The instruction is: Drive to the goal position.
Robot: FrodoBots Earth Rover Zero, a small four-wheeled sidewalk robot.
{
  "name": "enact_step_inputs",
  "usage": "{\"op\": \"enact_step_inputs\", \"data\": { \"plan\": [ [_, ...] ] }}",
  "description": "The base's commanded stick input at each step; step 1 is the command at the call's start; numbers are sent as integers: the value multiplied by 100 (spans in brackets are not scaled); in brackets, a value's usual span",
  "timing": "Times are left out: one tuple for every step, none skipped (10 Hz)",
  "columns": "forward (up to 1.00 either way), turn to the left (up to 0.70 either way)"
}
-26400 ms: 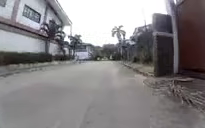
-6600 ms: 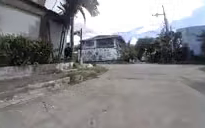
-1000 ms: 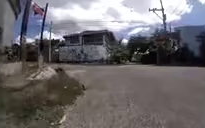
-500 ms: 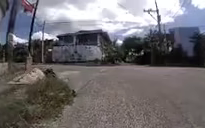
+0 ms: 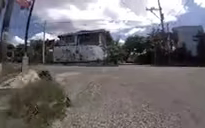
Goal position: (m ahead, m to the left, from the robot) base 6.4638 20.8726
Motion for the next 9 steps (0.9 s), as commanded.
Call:
{"op": "enact_step_inputs", "data": {
  "plan": [
    [70, 0],
    [70, 0],
    [70, 0],
    [70, 0],
    [70, 0],
    [70, 0],
    [70, 0],
    [70, 0],
    [70, 0]
  ]
}}
